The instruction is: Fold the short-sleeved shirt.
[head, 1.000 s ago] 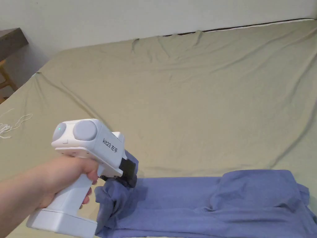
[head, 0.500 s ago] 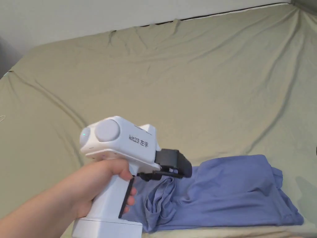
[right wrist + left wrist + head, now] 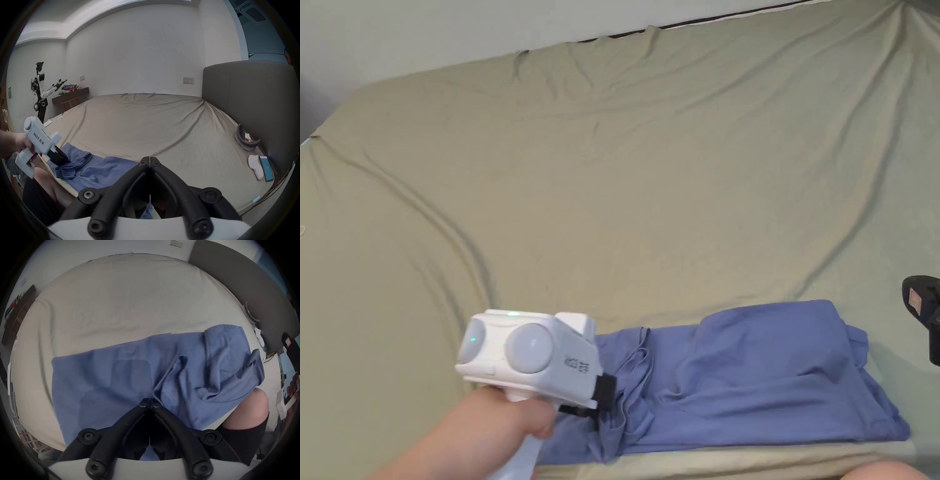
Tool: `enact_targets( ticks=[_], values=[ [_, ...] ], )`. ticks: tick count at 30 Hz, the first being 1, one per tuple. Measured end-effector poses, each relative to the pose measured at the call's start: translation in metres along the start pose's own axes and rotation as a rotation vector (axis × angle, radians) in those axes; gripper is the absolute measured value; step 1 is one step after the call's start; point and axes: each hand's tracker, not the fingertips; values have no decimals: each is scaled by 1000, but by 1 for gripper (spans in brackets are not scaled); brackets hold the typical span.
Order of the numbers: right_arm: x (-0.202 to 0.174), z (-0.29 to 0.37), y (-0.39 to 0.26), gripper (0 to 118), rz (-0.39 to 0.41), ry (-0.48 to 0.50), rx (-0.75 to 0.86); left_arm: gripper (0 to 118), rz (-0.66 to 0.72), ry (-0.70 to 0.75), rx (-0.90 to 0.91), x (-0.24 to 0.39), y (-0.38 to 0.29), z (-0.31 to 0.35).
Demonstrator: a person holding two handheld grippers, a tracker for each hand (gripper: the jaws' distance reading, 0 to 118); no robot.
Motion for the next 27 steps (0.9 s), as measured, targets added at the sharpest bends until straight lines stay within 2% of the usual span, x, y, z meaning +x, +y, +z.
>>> enact_targets(
  ticks=[2,3,7,8,10,13,16,17,18,19,20,21,22,24,25,27],
  values=[
    [-1,-3,0,0,-1,4,-5,0,15,-27,15,13,9,2],
    [-2,-5,1,0,3,9,-7,0,41,-89,21,20,12,1],
    [-7,-10,1,0,7,23,-11,0,-7,-132,29,40,17,8],
    [-8,-11,1,0,10,31,-14,0,21,-205,16,38,17,11],
    [-12,-13,0,0,22,40,-20,0,129,-391,40,22,19,29],
    [-14,-13,0,0,25,51,-24,0,113,-350,172,-21,9,69],
    [-16,-10,-2,0,27,55,-25,2,129,-335,183,-88,-15,94],
    [-16,-9,-3,0,27,54,-27,16,137,-349,187,-109,-23,97],
    [-16,-8,-4,0,25,51,-28,38,177,-356,205,-137,-34,98],
    [-15,-7,-6,0,19,44,-29,72,225,-357,217,-162,-45,95],
    [-14,-6,-6,0,9,36,-30,94,286,-363,211,-181,-53,88],
    [-12,-5,-6,0,-5,30,-35,106,363,-400,180,-199,-63,80],
    [-10,-4,-7,0,-20,29,-39,112,415,-479,162,-217,-72,67],
    [-7,1,-9,0,-40,12,-43,112,575,-652,200,-244,-90,38],
    [-6,4,-10,0,-41,-6,-47,112,662,-681,174,-246,-95,23],
    [-4,11,-13,0,-41,-40,-53,113,730,-755,186,-254,-102,2]
  ],
)
